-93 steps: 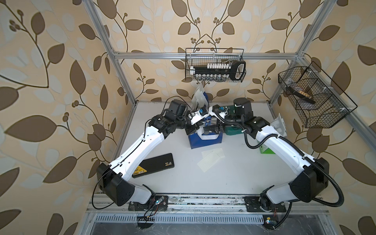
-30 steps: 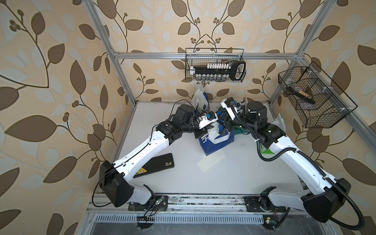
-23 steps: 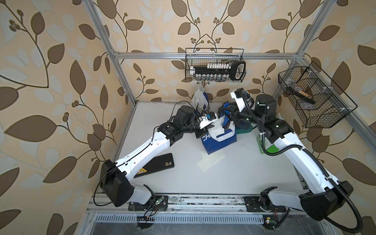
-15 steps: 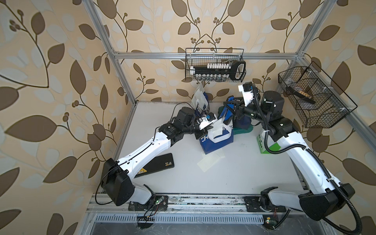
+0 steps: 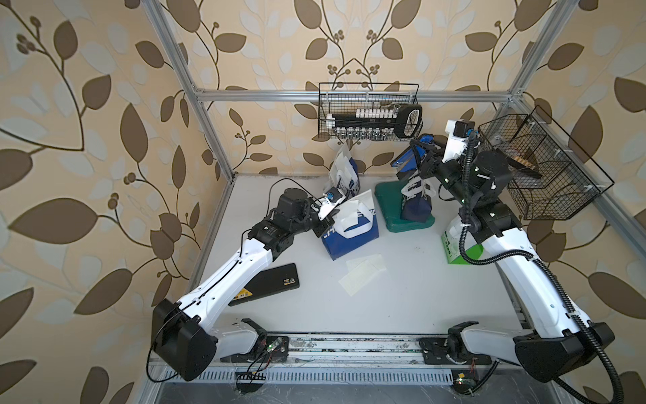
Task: Staple the receipts to the bags
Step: Place the takeout bag at the center of the board.
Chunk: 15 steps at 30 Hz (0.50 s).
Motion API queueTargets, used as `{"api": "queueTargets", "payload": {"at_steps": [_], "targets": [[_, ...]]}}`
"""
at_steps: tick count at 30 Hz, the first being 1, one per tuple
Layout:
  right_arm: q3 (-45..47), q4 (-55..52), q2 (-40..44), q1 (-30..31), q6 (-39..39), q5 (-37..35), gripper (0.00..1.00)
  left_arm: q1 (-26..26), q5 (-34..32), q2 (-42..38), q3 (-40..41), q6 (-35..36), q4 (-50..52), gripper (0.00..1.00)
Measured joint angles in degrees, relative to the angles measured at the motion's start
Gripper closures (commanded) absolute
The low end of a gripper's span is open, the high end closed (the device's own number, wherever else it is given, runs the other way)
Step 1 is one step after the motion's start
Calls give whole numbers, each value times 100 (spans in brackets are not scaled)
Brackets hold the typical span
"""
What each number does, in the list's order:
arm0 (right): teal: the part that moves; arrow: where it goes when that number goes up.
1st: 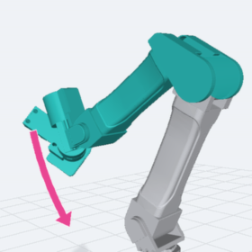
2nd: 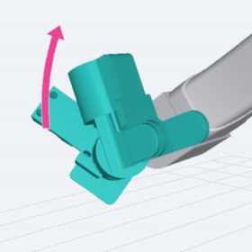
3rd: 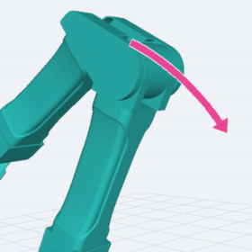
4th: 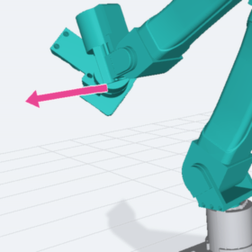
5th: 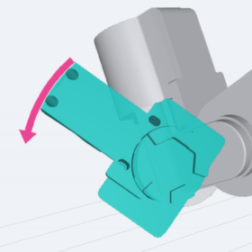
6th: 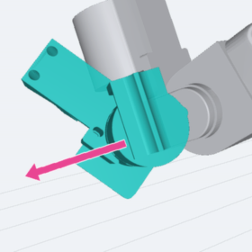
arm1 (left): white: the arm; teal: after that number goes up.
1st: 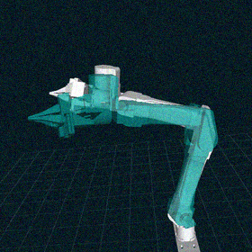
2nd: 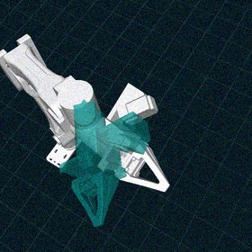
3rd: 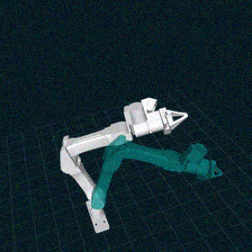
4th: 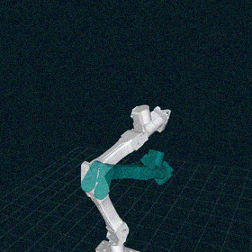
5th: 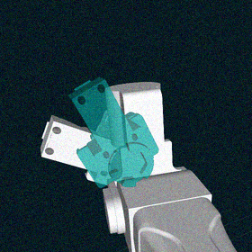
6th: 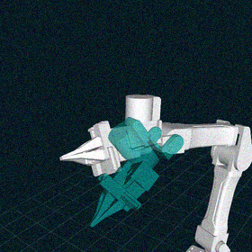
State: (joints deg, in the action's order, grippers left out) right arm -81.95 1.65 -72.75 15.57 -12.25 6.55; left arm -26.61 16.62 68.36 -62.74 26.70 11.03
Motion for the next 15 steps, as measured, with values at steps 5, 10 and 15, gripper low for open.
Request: {"api": "queueTargets", "payload": {"at_steps": [5, 10, 15], "targets": [[107, -175, -122, 2, 7, -291, 97, 498, -448, -280, 57, -170, -304, 100], [444, -433, -168, 4, -24, -459, 97, 763, -1185, 431, -291, -249, -437, 100], [688, -765, -267, 59, -87, -553, 98, 929, -1598, 914, -420, -232, -431, 100]]}}
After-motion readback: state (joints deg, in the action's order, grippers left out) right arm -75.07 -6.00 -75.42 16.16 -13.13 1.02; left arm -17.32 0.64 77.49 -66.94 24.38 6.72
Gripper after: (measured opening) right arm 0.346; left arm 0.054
